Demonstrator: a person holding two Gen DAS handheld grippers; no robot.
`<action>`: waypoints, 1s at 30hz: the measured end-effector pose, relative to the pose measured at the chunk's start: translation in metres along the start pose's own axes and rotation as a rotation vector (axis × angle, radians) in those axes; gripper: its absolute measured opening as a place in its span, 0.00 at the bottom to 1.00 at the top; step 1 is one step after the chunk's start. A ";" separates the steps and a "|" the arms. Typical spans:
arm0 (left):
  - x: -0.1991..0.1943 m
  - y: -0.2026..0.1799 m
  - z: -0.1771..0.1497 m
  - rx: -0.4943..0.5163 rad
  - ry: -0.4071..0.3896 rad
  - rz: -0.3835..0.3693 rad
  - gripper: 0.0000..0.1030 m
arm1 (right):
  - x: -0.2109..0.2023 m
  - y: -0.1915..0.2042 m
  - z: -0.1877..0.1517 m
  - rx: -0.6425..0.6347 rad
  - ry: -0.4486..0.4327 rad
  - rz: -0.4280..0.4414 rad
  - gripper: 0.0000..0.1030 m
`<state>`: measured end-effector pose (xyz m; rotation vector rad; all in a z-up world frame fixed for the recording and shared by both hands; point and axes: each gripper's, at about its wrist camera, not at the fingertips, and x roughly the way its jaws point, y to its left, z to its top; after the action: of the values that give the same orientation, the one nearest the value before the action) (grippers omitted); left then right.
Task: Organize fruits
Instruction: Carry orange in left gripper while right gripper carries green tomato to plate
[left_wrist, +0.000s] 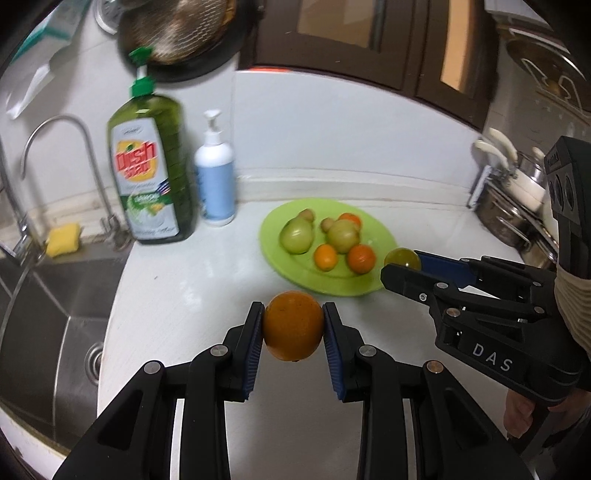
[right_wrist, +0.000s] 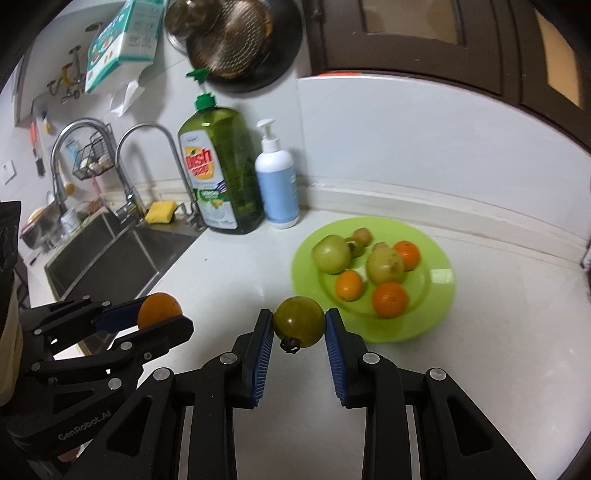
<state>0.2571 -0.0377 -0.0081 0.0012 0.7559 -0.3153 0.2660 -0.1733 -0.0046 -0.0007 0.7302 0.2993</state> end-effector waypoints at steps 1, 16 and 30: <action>0.000 -0.004 0.002 0.010 -0.004 -0.010 0.30 | -0.002 -0.003 0.001 0.006 -0.004 -0.007 0.29; 0.025 -0.032 0.034 0.096 0.000 -0.090 0.30 | -0.010 -0.044 0.008 0.095 -0.041 -0.064 0.29; 0.086 -0.040 0.073 0.144 0.031 -0.096 0.30 | 0.032 -0.077 0.028 0.118 0.003 -0.082 0.29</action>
<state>0.3539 -0.1079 -0.0078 0.1062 0.7637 -0.4611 0.3274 -0.2356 -0.0127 0.0809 0.7484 0.1774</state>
